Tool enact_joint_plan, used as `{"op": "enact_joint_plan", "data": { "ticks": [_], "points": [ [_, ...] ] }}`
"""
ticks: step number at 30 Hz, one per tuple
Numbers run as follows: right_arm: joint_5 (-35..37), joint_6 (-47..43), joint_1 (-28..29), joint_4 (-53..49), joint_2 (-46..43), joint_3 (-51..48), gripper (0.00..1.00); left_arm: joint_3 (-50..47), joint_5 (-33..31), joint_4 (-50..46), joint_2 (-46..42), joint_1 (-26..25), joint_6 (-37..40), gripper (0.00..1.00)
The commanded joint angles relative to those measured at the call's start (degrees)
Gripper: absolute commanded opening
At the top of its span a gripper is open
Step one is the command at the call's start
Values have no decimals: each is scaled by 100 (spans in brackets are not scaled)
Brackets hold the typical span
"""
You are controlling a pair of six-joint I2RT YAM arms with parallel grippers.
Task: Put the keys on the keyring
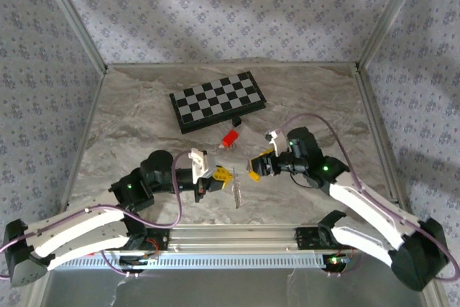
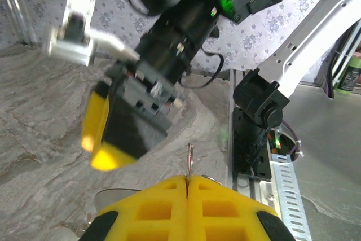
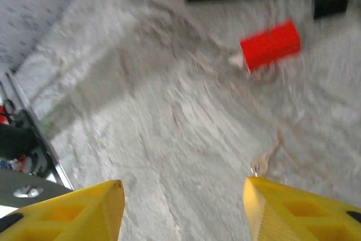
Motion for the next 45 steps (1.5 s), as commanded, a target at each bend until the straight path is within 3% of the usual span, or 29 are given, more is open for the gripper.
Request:
{"op": "enact_joint_plan", "data": {
  "ticks": [1,8,14,28,45],
  "points": [
    [122,117,-72,-255,702,142,56,-70,5,344,-173,142,-182,0],
    [258,-178,73,-380,2357,751,46,-131,228,424,-114,430,-289,0],
    [430,-272,181,-457,3001,1077,41,-184,364,501,-72,605,-345,0],
    [921,-340,397,-643,3482,1329,36,-289,538,623,-127,816,-402,0],
    [933,-337,443,-648,3667,1433,19,-353,497,659,-229,836,-423,0]
  ]
}}
